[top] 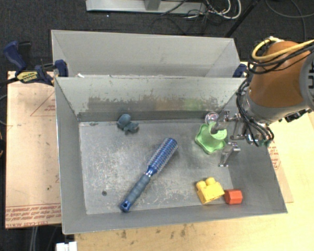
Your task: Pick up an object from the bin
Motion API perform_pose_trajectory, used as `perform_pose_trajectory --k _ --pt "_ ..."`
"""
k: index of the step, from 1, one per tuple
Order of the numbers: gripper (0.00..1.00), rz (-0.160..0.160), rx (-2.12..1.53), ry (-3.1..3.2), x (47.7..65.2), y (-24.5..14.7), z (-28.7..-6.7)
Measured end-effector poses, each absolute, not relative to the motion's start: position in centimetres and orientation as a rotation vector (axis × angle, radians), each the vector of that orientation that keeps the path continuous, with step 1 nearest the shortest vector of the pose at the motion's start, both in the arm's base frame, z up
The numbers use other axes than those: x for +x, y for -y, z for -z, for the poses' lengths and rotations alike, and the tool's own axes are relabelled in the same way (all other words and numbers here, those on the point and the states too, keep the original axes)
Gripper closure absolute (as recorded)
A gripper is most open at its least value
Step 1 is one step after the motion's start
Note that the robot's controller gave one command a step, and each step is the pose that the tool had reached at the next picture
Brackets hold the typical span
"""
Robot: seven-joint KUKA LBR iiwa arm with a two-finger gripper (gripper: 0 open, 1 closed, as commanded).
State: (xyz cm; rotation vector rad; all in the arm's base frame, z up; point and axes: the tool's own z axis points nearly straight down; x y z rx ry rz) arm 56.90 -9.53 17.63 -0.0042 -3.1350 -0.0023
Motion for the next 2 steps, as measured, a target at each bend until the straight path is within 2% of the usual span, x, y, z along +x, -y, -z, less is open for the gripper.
perform_pose_trajectory --k 1,2 --pt "0.0 0.001 0.505 3.1 56.7 11.2 -16.1" --pt "0.0 0.006 0.73 3.051 49.4 7.6 -13.5"
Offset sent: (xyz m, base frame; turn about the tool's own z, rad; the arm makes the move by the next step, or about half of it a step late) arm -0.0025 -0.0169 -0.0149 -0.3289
